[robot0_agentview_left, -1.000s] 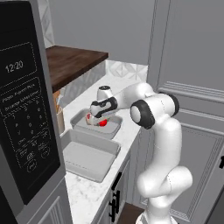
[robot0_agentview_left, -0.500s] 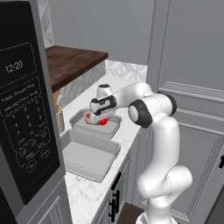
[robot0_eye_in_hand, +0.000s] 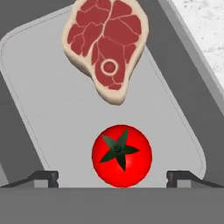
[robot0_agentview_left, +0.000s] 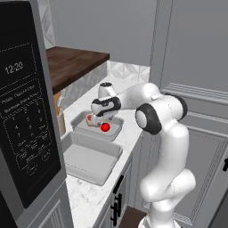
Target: Place one tomato and one steak in each tupperware on the nearby counter, to pack two identical lunches.
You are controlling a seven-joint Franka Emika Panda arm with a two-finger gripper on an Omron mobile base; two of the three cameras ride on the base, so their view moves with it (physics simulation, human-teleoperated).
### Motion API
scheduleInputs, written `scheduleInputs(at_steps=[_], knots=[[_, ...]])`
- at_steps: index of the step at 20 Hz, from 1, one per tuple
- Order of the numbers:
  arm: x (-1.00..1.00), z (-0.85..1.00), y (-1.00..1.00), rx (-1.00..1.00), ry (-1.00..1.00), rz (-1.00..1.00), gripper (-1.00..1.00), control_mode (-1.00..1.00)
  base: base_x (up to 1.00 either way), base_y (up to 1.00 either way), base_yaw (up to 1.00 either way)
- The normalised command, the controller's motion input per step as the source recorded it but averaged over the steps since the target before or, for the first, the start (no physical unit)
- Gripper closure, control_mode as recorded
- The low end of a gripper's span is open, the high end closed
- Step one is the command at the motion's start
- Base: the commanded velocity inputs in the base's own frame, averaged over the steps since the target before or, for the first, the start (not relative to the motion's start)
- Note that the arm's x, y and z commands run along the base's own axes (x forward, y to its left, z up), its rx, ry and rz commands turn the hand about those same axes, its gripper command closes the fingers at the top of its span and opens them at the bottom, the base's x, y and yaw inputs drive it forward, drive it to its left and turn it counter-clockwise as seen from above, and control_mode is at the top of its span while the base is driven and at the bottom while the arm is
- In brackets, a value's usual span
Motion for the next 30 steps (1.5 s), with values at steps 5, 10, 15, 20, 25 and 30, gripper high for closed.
scheduleInputs(at_steps=[5,10,15,20,25,30], knots=[[-0.70,0.37,0.00,0.00,-0.10,0.00,-1.00,-1.00,0.00,0.00,0.00],[-1.00,0.61,-0.10,0.02,-0.09,-0.01,-1.00,-1.00,0.00,0.00,0.00],[-1.00,0.96,-0.08,0.00,-0.01,-0.06,-1.00,-1.00,0.00,0.00,0.00],[-1.00,0.94,-0.63,0.00,0.00,-0.08,-1.00,-1.00,0.00,0.00,0.00],[-1.00,0.35,-0.87,0.02,0.00,-0.12,-1.00,-1.00,0.00,0.00,0.00],[-1.00,0.43,-0.39,0.09,-0.02,-0.19,-1.00,-1.00,0.00,0.00,0.00]])
